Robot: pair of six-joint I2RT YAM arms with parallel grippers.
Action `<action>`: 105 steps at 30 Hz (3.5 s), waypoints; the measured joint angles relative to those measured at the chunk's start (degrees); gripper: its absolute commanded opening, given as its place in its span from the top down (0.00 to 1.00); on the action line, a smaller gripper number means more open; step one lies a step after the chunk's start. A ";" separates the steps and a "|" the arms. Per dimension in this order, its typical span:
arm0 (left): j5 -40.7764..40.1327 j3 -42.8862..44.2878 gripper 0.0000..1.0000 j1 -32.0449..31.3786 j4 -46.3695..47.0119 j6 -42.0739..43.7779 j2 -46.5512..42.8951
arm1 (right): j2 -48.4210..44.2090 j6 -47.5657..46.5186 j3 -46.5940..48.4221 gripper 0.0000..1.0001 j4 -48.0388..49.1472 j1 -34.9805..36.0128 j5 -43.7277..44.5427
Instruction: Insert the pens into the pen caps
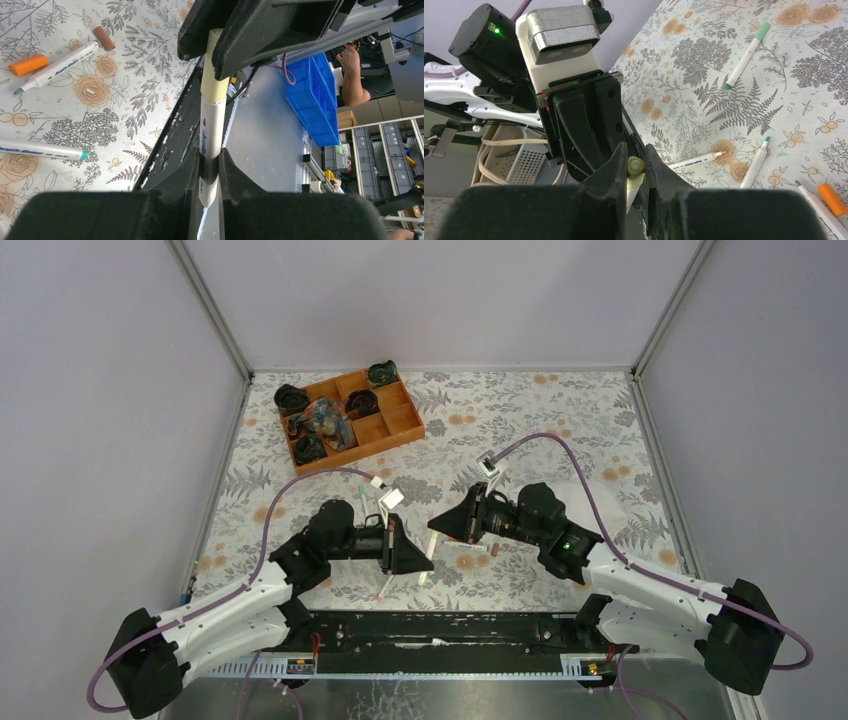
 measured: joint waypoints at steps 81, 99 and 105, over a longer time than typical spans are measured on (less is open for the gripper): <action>-23.19 3.45 1.00 10.60 -24.39 3.02 1.01 | -8.70 -7.06 14.91 0.12 -44.57 9.70 35.58; -32.63 10.54 0.87 10.60 -25.77 5.29 25.75 | -3.21 -7.72 5.33 0.05 -46.10 -2.91 38.64; -34.75 11.72 0.72 10.60 -25.57 5.75 30.34 | 1.22 -9.33 5.29 0.05 -43.10 -6.49 34.47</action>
